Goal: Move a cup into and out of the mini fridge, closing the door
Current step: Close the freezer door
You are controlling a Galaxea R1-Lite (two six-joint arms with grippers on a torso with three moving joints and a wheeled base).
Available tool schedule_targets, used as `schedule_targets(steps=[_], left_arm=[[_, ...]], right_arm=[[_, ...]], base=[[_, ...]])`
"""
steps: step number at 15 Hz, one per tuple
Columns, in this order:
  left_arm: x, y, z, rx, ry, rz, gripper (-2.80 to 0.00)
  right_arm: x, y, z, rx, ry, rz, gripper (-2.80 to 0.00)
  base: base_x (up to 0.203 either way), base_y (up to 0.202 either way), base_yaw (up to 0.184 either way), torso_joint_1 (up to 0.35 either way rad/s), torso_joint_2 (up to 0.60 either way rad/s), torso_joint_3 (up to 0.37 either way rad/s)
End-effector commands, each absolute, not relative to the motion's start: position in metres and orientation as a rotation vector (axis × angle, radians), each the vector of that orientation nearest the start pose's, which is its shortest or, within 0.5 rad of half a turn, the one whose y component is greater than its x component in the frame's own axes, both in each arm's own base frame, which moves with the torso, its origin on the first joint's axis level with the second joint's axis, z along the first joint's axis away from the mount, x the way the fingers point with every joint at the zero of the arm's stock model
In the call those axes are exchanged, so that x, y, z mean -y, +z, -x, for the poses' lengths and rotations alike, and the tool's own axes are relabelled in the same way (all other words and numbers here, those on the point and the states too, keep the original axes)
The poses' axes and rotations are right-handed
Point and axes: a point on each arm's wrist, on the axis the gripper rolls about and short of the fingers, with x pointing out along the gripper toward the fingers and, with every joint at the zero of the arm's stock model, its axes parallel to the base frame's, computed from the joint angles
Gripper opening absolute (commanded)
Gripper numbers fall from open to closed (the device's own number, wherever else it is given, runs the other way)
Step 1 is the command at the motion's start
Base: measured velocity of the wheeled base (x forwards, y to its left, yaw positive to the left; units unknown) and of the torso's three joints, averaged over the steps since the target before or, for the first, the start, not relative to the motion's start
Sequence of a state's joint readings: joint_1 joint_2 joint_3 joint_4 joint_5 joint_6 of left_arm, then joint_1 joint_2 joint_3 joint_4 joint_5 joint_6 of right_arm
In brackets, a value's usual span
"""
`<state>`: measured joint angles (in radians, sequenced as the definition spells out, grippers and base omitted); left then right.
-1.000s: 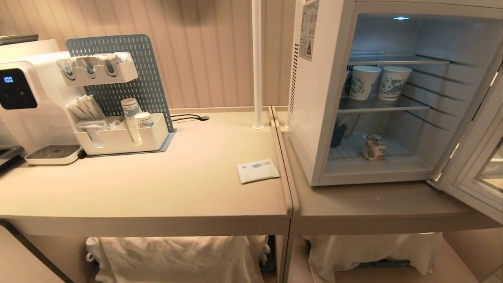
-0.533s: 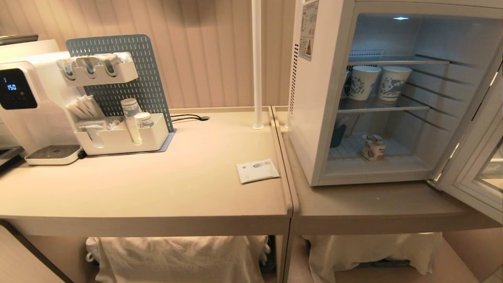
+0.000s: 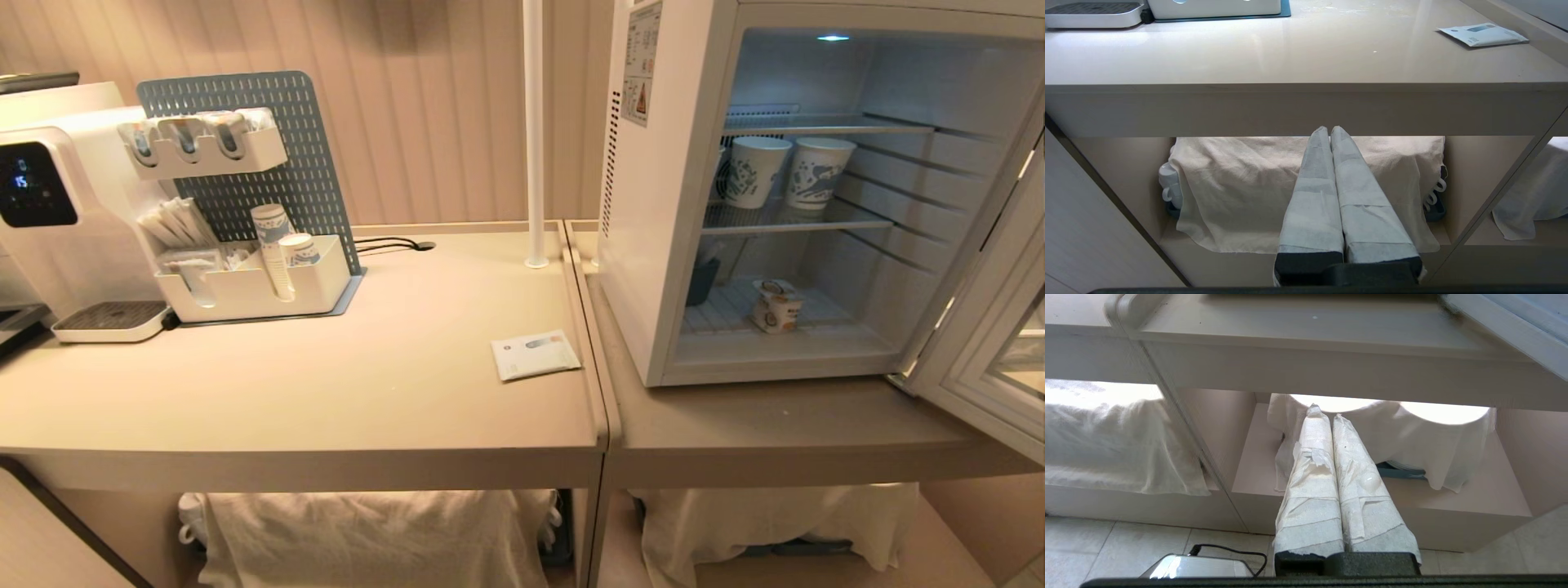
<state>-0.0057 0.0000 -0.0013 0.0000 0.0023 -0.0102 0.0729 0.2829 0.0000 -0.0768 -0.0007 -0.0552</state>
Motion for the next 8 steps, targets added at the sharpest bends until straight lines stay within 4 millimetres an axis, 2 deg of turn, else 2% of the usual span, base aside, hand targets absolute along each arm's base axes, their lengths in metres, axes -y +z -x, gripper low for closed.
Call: schedule_targets(steps=[1,6,8], left_arm=[[0.0,0.076,0.023,0.001,-0.003,0.011,-2.8],[0.0,0.076,0.023,0.001,-0.003,0.011,-2.8],[0.0,0.076,0.023,0.0,-0.003,0.011,-2.8]], right_arm=[[0.0,0.083,0.001,-0.192,0.055,0.067,-2.8],[0.0,0.076,0.022,0.005,0.015,0.077,-2.8],[0.0,0.075,0.022,0.011,-0.003,-0.009,-2.8]], base=[[0.0,0.0,0.0,0.0,0.0,0.0],[0.0,0.0,0.0,0.0,0.0,0.0],[0.0,0.0,0.0,0.0,0.0,0.0]])
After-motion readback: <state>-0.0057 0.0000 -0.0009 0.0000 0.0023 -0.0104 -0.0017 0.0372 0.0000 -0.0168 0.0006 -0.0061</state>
